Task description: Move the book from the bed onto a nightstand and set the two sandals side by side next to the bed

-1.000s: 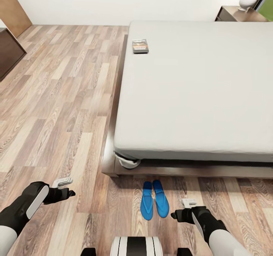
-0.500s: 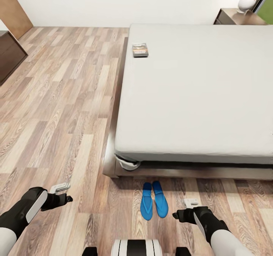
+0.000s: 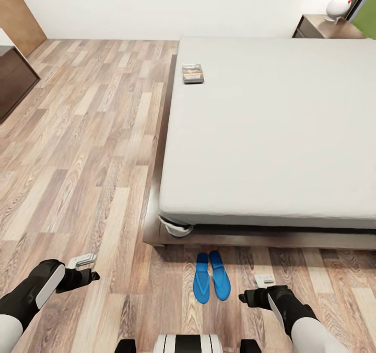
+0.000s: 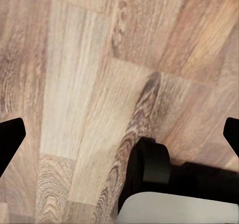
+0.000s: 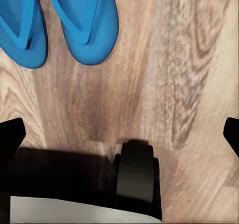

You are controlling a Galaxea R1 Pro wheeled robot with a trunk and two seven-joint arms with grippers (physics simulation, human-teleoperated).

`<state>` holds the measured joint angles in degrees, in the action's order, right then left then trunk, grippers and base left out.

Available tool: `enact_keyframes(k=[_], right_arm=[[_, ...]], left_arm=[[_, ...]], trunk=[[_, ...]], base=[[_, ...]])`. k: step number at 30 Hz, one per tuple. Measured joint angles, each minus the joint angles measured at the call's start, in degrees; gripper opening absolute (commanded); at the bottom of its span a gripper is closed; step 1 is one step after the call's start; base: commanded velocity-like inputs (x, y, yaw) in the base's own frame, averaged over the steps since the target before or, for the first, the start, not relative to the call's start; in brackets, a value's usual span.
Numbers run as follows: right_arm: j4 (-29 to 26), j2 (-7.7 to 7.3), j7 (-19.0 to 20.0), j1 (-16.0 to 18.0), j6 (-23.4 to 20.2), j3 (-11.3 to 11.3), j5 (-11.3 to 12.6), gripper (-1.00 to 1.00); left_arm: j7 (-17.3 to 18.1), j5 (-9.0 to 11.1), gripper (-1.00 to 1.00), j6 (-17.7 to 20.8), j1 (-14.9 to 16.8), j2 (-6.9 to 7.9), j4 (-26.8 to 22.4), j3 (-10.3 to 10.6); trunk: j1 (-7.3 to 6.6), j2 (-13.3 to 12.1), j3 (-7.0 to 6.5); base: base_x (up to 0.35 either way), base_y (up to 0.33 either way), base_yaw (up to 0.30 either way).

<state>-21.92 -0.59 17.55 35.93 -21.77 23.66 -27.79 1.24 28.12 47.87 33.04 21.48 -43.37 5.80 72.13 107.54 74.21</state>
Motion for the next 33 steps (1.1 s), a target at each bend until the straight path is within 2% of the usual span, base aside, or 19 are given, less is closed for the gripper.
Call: enact_keyframes(k=[11, 17, 22, 28, 33], right_arm=[[-0.02, -0.46, 0.04, -1.79, 0.07, 0.01, 0.01, 1.00], [-0.02, -0.51, 0.19, -3.40, 0.20, -0.06, -0.22, 1.00], [-0.02, -0.51, 0.27, -4.45, 0.50, -0.08, -0.24, 1.00], [-0.02, -0.56, 0.29, -4.95, 2.29, -0.07, -0.13, 1.00], [-0.02, -0.54, 0.26, -5.09, 3.33, -0.07, -0.07, 1.00]], left_arm=[[-0.06, -0.08, 1.00, -0.21, -0.01, -0.37, 0.07, 0.07], [-0.06, -0.94, 1.00, -0.82, -0.01, -1.22, 0.08, 0.08], [-0.05, -1.91, 1.00, -1.12, -0.06, -1.59, 0.08, 0.09], [-0.05, -2.38, 1.00, -1.34, -0.30, -1.99, 0.08, 0.09], [-0.08, -2.50, 1.00, -1.40, -0.39, -2.94, 0.08, 0.13]], trunk=[[-2.42, -4.41, -1.97], [-3.73, -6.82, -3.05], [-3.74, -6.83, -3.06], [-5.05, -9.23, -4.13], [-6.15, -11.23, -5.03]], base=[[0.000, 0.000, 0.000], [0.000, 0.000, 0.000], [0.000, 0.000, 0.000], [0.000, 0.000, 0.000], [0.000, 0.000, 0.000]])
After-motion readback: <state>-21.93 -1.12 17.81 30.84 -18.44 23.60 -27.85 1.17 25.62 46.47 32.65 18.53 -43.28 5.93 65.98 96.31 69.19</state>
